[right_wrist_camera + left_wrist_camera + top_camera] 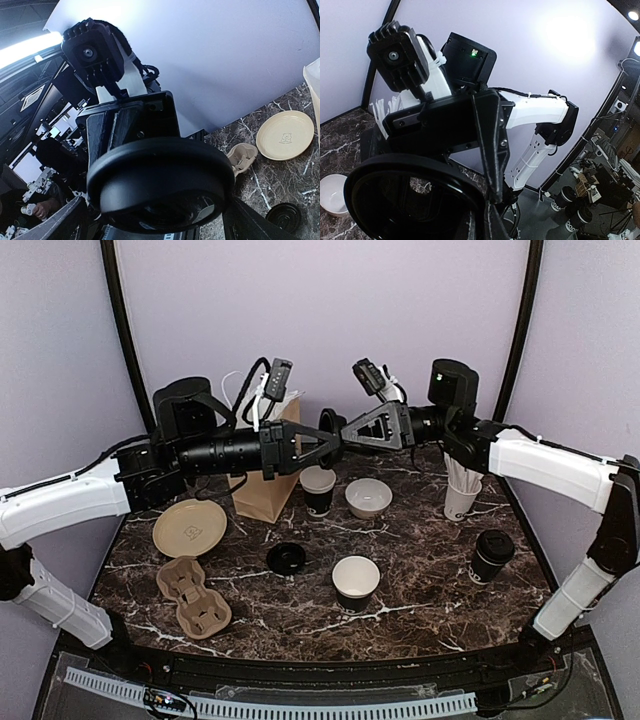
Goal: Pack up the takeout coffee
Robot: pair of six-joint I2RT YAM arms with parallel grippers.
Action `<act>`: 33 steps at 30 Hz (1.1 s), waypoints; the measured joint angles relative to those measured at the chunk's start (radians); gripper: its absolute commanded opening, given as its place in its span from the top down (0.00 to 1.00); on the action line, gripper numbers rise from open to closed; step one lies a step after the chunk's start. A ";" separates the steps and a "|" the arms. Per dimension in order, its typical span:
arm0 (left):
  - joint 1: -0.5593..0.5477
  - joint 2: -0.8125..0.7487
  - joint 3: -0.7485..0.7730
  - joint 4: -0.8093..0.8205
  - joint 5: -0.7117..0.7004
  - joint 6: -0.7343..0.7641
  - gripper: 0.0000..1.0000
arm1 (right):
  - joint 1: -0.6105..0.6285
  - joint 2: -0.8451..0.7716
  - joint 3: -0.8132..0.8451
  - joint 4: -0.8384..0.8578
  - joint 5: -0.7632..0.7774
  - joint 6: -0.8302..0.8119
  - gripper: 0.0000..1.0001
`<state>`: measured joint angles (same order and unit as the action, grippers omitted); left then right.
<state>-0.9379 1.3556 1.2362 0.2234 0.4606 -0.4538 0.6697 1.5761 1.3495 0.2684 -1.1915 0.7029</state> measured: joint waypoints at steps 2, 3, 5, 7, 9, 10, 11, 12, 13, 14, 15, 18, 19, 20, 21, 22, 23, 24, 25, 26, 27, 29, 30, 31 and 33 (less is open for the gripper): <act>0.000 0.010 0.000 0.000 0.004 -0.001 0.96 | 0.002 0.000 -0.001 0.008 -0.002 0.005 0.11; 0.000 0.016 0.000 0.003 0.007 -0.002 0.96 | 0.002 0.000 -0.002 0.009 -0.003 0.010 0.13; 0.000 0.020 0.000 0.007 0.011 -0.003 0.96 | 0.002 0.001 -0.006 0.015 -0.005 0.017 0.16; 0.000 0.020 0.000 0.006 0.015 -0.003 0.96 | 0.002 0.001 -0.008 0.022 -0.010 0.019 0.18; 0.000 0.020 0.000 0.007 0.019 -0.004 0.96 | 0.002 0.001 -0.010 0.033 -0.012 0.023 0.17; 0.000 0.020 0.000 0.007 0.019 -0.004 0.96 | 0.002 0.001 -0.012 0.037 -0.013 0.025 0.14; 0.000 0.020 0.000 0.007 0.019 -0.004 0.96 | 0.002 0.001 -0.014 0.043 -0.014 0.030 0.12; 0.000 0.020 0.000 0.007 0.018 -0.004 0.96 | 0.002 0.001 -0.016 0.048 -0.016 0.035 0.10; 0.000 0.020 0.000 0.008 0.018 -0.003 0.96 | 0.002 0.001 -0.018 0.054 -0.017 0.039 0.08; 0.000 0.020 0.000 0.008 0.018 -0.003 0.96 | 0.002 0.001 -0.022 0.062 -0.019 0.047 0.08; 0.000 0.020 0.000 0.008 0.015 -0.003 0.96 | 0.002 0.001 -0.027 0.075 -0.024 0.055 0.08; 0.000 0.019 0.000 0.007 0.012 -0.003 0.96 | 0.002 0.001 -0.041 0.110 -0.029 0.077 0.09; 0.000 0.019 0.000 0.007 0.011 -0.003 0.96 | 0.002 0.001 -0.043 0.120 -0.031 0.084 0.09; -0.001 0.018 0.000 0.007 0.011 -0.003 0.96 | 0.002 0.001 -0.046 0.128 -0.032 0.089 0.09; -0.001 0.017 0.000 0.007 0.010 -0.003 0.97 | 0.002 0.001 -0.047 0.133 -0.032 0.093 0.10; -0.001 0.015 -0.001 0.008 0.010 -0.003 0.97 | 0.002 0.001 -0.048 0.138 -0.031 0.097 0.12; -0.001 0.014 -0.002 0.008 0.010 -0.003 0.96 | 0.002 0.001 -0.048 0.142 -0.032 0.100 0.13; -0.002 0.013 -0.003 0.009 0.011 -0.003 0.96 | 0.002 0.001 -0.048 0.145 -0.031 0.102 0.14; -0.002 0.011 -0.003 0.010 0.011 -0.003 0.96 | 0.002 0.001 -0.049 0.148 -0.031 0.105 0.16; -0.003 0.008 -0.005 0.011 0.011 -0.003 0.97 | 0.002 0.001 -0.049 0.151 -0.031 0.109 0.18; -0.003 0.005 -0.006 0.012 0.011 -0.003 0.97 | 0.002 0.001 -0.049 0.153 -0.031 0.112 0.19; -0.003 0.000 -0.009 0.014 0.012 -0.003 0.96 | 0.002 0.001 -0.050 0.156 -0.031 0.119 0.22; -0.003 -0.001 -0.009 0.015 0.013 -0.003 0.96 | 0.002 0.001 -0.050 0.158 -0.030 0.119 0.23; -0.003 -0.002 -0.009 0.014 0.012 -0.003 0.95 | 0.002 0.001 -0.050 0.159 -0.028 0.122 0.24; -0.003 -0.002 -0.010 0.014 0.012 -0.003 0.91 | 0.002 0.001 -0.050 0.159 -0.027 0.122 0.26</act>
<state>-0.9409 1.3533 1.2266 0.2379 0.4725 -0.4572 0.6716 1.5768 1.2991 0.4274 -1.2190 0.8253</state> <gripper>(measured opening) 0.065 0.767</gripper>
